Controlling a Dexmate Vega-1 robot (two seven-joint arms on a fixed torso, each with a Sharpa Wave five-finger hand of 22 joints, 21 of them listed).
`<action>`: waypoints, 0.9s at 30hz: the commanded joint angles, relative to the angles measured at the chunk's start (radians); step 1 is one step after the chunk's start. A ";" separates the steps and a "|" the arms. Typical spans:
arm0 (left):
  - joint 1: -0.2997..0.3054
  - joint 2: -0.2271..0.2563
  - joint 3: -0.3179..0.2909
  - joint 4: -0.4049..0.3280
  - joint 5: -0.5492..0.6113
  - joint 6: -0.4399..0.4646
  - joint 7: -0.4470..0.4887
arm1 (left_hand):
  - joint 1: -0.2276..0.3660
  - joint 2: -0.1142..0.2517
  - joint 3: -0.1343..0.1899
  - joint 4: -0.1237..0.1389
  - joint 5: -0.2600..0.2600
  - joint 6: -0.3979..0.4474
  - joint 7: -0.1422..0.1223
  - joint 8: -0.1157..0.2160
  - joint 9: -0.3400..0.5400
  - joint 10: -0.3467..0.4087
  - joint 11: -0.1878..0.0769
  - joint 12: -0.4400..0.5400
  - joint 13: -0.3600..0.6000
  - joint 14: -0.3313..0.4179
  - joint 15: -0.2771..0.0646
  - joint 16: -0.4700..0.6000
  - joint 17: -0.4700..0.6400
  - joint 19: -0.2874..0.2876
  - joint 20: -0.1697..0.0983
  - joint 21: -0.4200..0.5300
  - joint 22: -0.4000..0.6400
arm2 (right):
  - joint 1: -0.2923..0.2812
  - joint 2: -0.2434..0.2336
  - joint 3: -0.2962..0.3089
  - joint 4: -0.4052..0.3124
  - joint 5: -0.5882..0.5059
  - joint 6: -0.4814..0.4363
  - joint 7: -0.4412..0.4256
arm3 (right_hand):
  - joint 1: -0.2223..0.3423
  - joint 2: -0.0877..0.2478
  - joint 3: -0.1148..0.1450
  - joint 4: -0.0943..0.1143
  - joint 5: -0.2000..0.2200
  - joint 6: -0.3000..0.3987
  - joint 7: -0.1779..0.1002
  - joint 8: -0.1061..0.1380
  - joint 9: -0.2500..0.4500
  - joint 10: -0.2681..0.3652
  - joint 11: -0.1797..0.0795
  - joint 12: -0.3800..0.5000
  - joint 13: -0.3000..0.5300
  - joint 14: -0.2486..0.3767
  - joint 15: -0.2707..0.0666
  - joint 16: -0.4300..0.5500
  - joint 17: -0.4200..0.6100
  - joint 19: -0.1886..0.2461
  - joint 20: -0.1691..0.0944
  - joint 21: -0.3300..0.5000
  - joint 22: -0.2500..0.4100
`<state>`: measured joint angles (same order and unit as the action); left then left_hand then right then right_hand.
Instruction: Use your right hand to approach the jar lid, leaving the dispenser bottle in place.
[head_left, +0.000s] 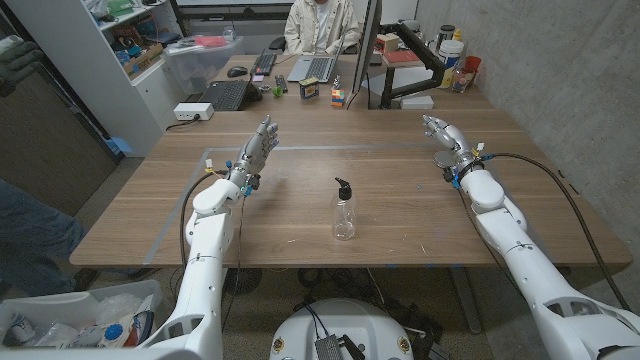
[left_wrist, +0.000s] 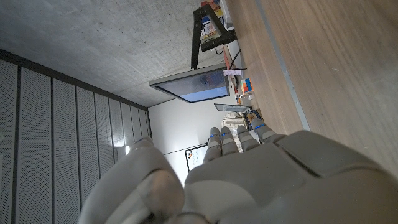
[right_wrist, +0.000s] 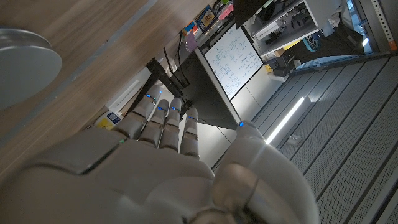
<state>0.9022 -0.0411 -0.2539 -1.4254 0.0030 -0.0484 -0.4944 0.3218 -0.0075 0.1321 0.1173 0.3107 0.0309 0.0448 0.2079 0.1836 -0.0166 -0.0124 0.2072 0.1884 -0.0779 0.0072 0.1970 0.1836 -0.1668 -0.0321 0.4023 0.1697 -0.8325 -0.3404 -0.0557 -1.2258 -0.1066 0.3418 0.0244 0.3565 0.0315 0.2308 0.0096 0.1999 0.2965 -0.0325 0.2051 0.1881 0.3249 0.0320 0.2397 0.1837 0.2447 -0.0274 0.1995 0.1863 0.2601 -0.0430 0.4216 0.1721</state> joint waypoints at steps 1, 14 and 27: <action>0.006 0.002 0.004 -0.016 0.009 0.011 0.002 | 0.009 0.005 -0.003 -0.003 0.005 0.010 -0.001 0.007 0.005 0.005 0.003 0.006 0.002 0.004 0.004 0.003 0.002 0.005 -0.002 -0.005 0.005 | 0.004 -0.022 -0.010 0.003 -0.052 0.008 -0.035 | 0.009 0.002 0.000 -0.007 0.004 0.001 -0.012 -0.005 0.004 -0.003 -0.003 -0.003 0.006 -0.003 -0.001 -0.004 0.000 0.002 -0.009 -0.006 0.004; 0.001 0.000 0.006 -0.006 0.011 0.006 0.001 | 0.010 0.007 -0.006 -0.003 0.005 0.015 0.000 0.006 0.005 0.004 0.002 0.004 0.002 0.005 0.004 0.002 0.002 0.005 0.000 -0.012 0.005 | 0.017 -0.029 -0.023 0.040 -0.106 0.057 -0.102 | 0.011 0.007 0.002 -0.010 0.004 -0.013 -0.032 -0.011 0.005 -0.006 -0.014 -0.006 0.006 -0.008 -0.012 -0.006 0.001 -0.002 -0.015 -0.018 0.004; 0.011 0.000 0.008 -0.023 0.019 0.009 0.007 | 0.011 0.008 -0.008 -0.003 0.005 0.016 0.003 0.005 0.005 0.005 0.003 0.004 0.002 0.006 0.004 0.001 0.002 0.005 0.005 -0.017 0.005 | 0.032 -0.035 -0.025 0.092 -0.113 0.127 -0.126 | 0.033 -0.028 -0.006 -0.039 0.011 -0.048 -0.054 -0.018 0.005 -0.020 -0.021 -0.014 0.007 -0.024 -0.020 -0.013 -0.002 -0.013 -0.017 -0.040 0.003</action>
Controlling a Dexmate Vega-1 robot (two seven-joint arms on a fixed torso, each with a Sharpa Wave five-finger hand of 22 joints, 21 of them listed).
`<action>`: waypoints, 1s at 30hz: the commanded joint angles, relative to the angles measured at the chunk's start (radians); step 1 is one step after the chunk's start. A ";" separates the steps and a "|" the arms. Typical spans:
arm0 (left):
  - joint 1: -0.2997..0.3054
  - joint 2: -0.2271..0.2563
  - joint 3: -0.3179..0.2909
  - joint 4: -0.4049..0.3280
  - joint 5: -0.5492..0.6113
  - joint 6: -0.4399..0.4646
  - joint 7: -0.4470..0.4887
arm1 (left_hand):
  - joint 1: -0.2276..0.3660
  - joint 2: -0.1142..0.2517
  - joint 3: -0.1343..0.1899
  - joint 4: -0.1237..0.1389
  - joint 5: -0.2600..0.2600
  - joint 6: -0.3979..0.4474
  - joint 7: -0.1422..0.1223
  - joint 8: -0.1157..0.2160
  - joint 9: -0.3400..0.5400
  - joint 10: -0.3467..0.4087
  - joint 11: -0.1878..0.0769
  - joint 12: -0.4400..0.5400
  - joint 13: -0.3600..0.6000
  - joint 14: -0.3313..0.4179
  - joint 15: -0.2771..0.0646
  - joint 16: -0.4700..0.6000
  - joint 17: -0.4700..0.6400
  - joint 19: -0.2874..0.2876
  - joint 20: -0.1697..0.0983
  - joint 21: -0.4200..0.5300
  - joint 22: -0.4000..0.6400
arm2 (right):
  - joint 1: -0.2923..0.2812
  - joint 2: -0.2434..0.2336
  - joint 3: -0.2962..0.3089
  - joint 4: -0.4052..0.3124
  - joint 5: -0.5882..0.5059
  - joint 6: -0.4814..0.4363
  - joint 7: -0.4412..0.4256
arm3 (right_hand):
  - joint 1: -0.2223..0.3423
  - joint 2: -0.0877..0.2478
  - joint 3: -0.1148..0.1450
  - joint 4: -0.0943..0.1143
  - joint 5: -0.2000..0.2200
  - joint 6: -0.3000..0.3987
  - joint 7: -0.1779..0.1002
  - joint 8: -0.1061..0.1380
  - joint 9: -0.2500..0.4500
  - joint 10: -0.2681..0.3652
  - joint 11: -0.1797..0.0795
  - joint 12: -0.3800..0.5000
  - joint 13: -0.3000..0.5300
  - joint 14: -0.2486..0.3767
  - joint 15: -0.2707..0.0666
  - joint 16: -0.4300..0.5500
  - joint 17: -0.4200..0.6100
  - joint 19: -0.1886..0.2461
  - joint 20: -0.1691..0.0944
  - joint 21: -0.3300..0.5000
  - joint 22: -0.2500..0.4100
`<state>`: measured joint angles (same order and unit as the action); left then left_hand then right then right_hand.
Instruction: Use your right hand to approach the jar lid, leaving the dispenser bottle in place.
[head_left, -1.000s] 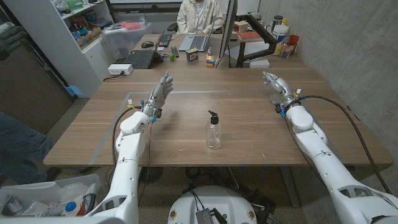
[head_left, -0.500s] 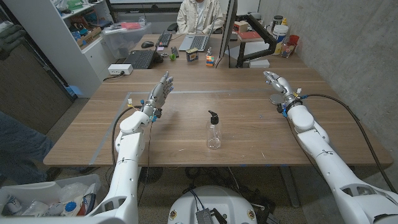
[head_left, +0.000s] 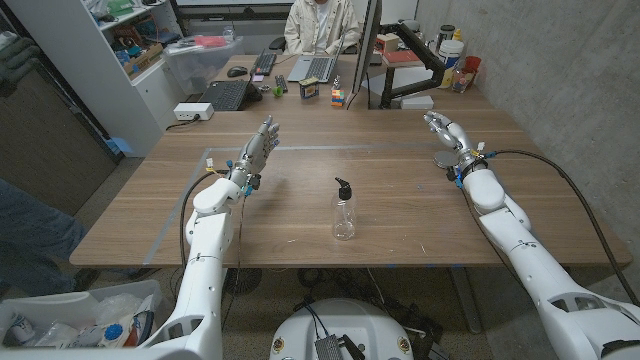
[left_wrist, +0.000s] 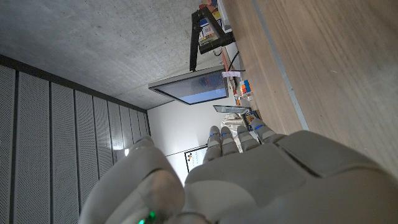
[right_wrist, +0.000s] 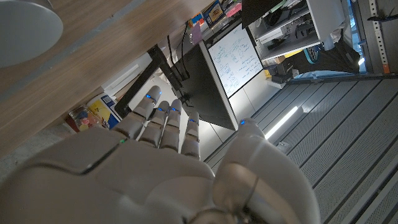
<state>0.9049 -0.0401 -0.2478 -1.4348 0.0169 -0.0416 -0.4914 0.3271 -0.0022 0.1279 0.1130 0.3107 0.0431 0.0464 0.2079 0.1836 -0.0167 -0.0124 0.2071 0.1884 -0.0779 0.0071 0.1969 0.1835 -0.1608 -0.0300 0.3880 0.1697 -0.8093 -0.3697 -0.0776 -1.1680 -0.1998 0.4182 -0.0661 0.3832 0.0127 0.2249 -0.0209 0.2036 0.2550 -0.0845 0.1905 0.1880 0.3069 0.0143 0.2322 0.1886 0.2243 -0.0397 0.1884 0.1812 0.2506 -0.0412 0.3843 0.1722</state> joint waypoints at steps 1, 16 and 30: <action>0.009 -0.001 0.002 -0.015 0.005 0.003 0.004 | 0.005 0.003 -0.004 0.001 0.006 0.004 0.002 0.005 0.005 0.006 0.003 0.004 0.002 0.006 0.004 0.001 0.002 0.000 0.003 -0.003 0.006 | 0.009 -0.006 -0.004 0.035 -0.026 0.052 -0.043 | 0.008 -0.012 -0.001 -0.010 0.008 -0.007 -0.003 -0.003 0.005 -0.004 -0.007 -0.007 0.002 -0.004 -0.008 -0.002 0.003 -0.004 -0.020 -0.004 0.002; 0.018 -0.003 0.005 -0.031 0.006 0.009 0.004 | 0.007 0.005 -0.007 0.000 0.006 0.007 0.002 0.003 0.005 0.006 -0.002 0.003 0.002 0.005 0.004 0.000 0.002 0.001 0.005 -0.010 0.006 | 0.017 -0.013 -0.011 0.064 -0.094 0.091 -0.144 | 0.011 -0.028 -0.008 -0.020 0.018 -0.006 -0.025 0.002 0.006 -0.005 -0.017 -0.008 0.003 -0.006 -0.020 0.000 0.004 -0.003 -0.028 -0.017 0.003; 0.020 -0.005 0.007 -0.034 0.005 0.014 0.001 | 0.007 0.006 -0.009 0.000 0.006 0.009 -0.001 0.003 0.005 0.007 0.000 0.003 0.002 0.006 0.004 0.000 0.002 0.003 0.008 -0.015 0.006 | 0.010 -0.053 -0.045 0.037 -0.223 0.061 -0.240 | 0.027 -0.042 -0.009 -0.036 0.031 -0.001 -0.037 0.006 0.006 -0.008 -0.034 -0.010 0.003 -0.004 -0.035 0.001 0.003 0.000 -0.040 -0.027 0.003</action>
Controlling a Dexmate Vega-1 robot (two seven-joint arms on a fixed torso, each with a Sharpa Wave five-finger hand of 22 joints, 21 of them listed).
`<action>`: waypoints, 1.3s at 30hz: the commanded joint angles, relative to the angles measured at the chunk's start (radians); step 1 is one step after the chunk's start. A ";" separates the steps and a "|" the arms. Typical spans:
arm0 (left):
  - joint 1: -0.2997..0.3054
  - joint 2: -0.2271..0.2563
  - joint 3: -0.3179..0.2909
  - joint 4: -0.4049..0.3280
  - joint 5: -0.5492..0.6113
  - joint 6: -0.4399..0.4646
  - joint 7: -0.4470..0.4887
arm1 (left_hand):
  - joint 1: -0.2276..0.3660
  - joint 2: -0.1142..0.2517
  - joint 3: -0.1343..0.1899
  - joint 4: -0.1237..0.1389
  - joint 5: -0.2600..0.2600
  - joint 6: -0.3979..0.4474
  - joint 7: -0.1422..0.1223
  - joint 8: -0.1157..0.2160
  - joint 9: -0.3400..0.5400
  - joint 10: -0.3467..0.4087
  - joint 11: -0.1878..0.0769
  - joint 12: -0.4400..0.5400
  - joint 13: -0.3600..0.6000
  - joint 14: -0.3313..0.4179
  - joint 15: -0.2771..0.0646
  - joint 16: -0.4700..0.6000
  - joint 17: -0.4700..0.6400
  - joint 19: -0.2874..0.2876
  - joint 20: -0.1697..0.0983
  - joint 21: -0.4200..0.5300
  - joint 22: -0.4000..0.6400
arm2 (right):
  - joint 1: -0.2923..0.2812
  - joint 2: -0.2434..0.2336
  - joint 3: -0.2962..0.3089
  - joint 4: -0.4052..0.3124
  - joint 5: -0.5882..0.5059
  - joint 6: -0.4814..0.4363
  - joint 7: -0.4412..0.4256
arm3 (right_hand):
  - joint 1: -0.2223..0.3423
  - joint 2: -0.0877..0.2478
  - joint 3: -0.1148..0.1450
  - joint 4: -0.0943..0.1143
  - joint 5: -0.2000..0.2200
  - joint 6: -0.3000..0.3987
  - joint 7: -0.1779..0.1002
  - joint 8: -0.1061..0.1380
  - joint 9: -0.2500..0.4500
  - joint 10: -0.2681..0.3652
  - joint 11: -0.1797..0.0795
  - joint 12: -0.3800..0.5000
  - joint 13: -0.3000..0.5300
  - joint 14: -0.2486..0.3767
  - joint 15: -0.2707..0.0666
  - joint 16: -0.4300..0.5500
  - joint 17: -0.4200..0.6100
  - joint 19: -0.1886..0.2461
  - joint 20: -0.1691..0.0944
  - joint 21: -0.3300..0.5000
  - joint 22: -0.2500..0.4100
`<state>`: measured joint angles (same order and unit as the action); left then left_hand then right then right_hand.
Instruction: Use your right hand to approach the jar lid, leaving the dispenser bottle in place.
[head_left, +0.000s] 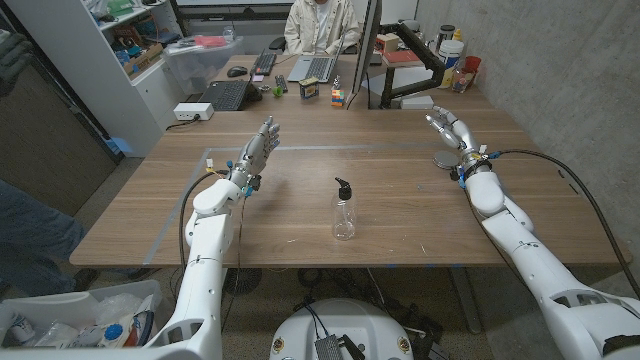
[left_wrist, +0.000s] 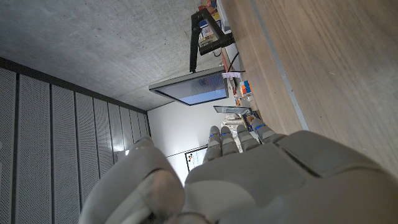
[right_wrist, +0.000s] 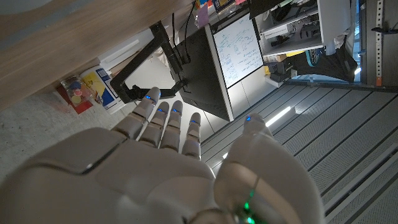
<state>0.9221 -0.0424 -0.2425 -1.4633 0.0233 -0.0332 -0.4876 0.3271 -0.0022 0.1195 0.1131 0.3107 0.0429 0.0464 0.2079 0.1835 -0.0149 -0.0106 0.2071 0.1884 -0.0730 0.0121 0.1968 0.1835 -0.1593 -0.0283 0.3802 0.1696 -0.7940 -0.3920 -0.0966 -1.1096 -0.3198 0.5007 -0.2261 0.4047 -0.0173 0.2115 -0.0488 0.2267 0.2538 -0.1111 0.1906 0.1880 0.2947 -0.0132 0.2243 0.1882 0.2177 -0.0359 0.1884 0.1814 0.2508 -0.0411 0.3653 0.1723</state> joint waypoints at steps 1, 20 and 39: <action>0.003 -0.002 0.003 -0.005 0.000 0.005 -0.004 | 0.007 0.006 -0.001 0.000 0.006 0.009 0.000 0.003 0.005 0.005 -0.002 0.003 0.002 0.001 -0.001 0.000 0.002 0.002 0.006 -0.008 0.006 | -0.007 -0.035 -0.029 -0.031 -0.114 -0.031 -0.084 | 0.006 -0.012 0.004 -0.008 0.009 0.000 -0.011 0.006 0.006 0.004 -0.007 -0.002 0.003 0.003 -0.040 0.001 0.003 0.000 -0.040 -0.009 0.003; 0.012 -0.002 0.002 -0.026 -0.003 0.001 -0.003 | 0.008 0.008 -0.005 -0.001 0.006 0.012 0.000 0.001 0.006 0.005 -0.003 0.001 0.002 0.000 -0.002 -0.002 0.002 0.002 0.010 -0.015 0.006 | -0.005 -0.076 -0.063 -0.072 -0.191 -0.088 -0.124 | 0.027 -0.018 0.007 -0.025 0.029 0.000 -0.023 0.008 0.006 -0.008 -0.020 -0.007 0.003 -0.019 -0.050 -0.006 0.003 -0.015 -0.056 -0.031 0.004; 0.016 -0.005 -0.003 -0.011 -0.010 -0.008 0.004 | 0.010 0.010 -0.007 -0.001 0.006 0.011 -0.001 -0.001 0.006 0.006 -0.001 0.001 0.003 0.001 0.000 -0.002 0.002 0.004 0.017 -0.021 0.007 | 0.009 -0.109 -0.115 -0.091 -0.261 -0.171 -0.131 | 0.025 -0.013 0.004 -0.027 0.047 0.004 -0.027 0.009 0.007 -0.034 -0.027 -0.015 0.003 -0.088 -0.026 -0.017 0.004 -0.072 -0.044 -0.074 0.005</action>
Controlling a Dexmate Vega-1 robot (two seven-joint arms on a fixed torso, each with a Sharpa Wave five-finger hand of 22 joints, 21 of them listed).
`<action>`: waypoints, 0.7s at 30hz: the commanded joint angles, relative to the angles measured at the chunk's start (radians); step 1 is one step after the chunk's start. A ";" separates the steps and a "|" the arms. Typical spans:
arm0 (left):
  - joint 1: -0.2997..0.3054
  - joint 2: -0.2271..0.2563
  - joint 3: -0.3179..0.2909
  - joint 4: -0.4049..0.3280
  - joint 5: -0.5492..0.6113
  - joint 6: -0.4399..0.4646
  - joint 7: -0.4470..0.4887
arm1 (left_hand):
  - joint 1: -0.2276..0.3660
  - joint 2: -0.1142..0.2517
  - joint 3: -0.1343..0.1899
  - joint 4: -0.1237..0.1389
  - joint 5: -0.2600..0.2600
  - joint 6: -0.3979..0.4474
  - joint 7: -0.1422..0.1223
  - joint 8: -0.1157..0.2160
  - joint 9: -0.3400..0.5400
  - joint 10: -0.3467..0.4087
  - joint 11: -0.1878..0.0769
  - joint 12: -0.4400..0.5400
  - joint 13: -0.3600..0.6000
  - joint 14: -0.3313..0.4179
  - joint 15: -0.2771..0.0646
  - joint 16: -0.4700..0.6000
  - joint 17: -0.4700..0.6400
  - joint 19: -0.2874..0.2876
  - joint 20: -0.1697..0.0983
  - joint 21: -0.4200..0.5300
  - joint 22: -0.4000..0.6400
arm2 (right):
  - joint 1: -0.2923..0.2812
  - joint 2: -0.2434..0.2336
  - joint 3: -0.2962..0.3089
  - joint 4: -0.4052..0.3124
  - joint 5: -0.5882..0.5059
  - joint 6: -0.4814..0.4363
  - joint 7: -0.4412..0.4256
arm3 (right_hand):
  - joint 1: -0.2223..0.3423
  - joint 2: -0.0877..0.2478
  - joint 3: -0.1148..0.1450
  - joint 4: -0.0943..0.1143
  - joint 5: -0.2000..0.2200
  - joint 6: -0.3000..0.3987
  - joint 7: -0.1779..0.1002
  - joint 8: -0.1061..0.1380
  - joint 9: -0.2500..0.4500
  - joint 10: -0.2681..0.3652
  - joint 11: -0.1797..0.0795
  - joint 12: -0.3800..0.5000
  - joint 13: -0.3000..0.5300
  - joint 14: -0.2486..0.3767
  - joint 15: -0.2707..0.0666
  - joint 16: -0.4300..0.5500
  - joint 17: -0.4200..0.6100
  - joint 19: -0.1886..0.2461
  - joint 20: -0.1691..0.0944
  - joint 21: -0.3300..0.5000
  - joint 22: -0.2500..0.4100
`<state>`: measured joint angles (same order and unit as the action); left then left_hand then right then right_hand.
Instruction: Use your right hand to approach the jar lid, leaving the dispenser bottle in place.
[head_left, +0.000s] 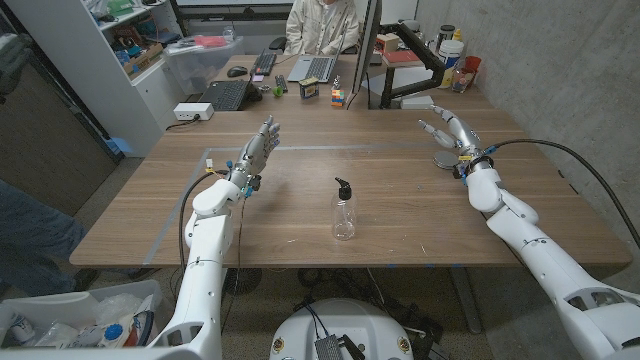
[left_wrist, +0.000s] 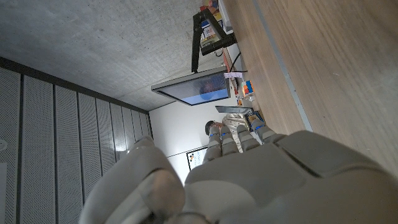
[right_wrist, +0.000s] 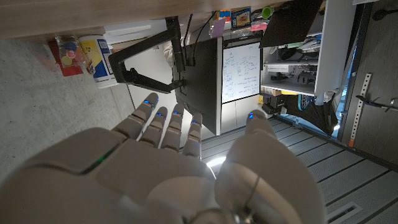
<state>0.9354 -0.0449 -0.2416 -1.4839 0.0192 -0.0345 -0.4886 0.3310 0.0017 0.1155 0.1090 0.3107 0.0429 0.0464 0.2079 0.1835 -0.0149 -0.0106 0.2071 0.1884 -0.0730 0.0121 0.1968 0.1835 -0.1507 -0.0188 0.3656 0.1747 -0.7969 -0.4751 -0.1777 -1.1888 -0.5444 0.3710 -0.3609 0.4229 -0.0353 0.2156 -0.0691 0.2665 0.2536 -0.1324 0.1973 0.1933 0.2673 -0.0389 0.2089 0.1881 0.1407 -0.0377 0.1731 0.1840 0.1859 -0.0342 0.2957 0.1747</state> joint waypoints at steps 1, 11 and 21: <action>0.003 -0.002 -0.005 0.010 -0.006 -0.007 0.005 | 0.006 0.006 -0.003 0.003 0.006 0.011 -0.001 -0.001 0.006 0.006 -0.002 0.001 0.003 0.001 -0.001 -0.002 0.002 -0.004 0.008 -0.007 0.002 | 0.011 -0.029 -0.036 -0.018 -0.040 -0.051 0.008 | 0.007 0.005 0.000 -0.006 0.008 0.003 -0.006 0.002 0.002 -0.008 -0.001 0.000 0.003 -0.013 -0.021 -0.001 0.002 -0.008 -0.050 -0.006 0.002; -0.003 -0.002 -0.004 0.026 -0.010 -0.008 0.001 | 0.007 0.009 -0.005 0.002 0.006 0.012 0.001 -0.001 0.006 0.005 0.006 0.000 0.003 0.001 0.004 -0.002 0.003 -0.003 0.009 -0.012 0.002 | 0.014 -0.054 -0.051 -0.044 -0.068 -0.097 0.023 | -0.005 -0.007 -0.010 -0.005 0.014 0.001 0.000 0.001 0.002 -0.017 0.011 -0.001 0.003 -0.015 -0.002 0.005 0.002 -0.022 -0.025 -0.020 0.003; -0.008 -0.002 -0.002 0.035 -0.008 -0.008 0.001 | 0.008 0.010 -0.006 0.002 0.006 0.013 0.002 -0.002 0.006 0.005 0.005 0.000 0.003 0.000 0.004 -0.003 0.003 -0.002 0.009 -0.015 0.002 | 0.010 -0.081 -0.075 -0.064 -0.125 -0.151 0.003 | -0.011 -0.010 -0.015 -0.004 0.020 -0.024 0.002 -0.007 0.001 -0.034 0.005 -0.006 0.003 -0.026 0.007 0.006 0.002 -0.029 -0.018 -0.030 0.003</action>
<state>0.9334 -0.0461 -0.2453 -1.4602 0.0114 -0.0412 -0.4863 0.3350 0.0056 0.1156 0.1091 0.3107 0.0466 0.0500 0.2079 0.1835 -0.0096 -0.0053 0.2070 0.1884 -0.0730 0.0121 0.1968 0.1835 -0.1504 -0.0122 0.3511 0.1746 -0.7850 -0.5258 -0.2286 -1.2312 -0.6308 0.2637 -0.3486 0.4177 -0.0406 0.2029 -0.0731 0.2813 0.2354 -0.1323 0.1905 0.1931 0.2402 -0.0341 0.2090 0.1880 0.1192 -0.0342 0.1731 0.1839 0.1613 -0.0376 0.2676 0.1745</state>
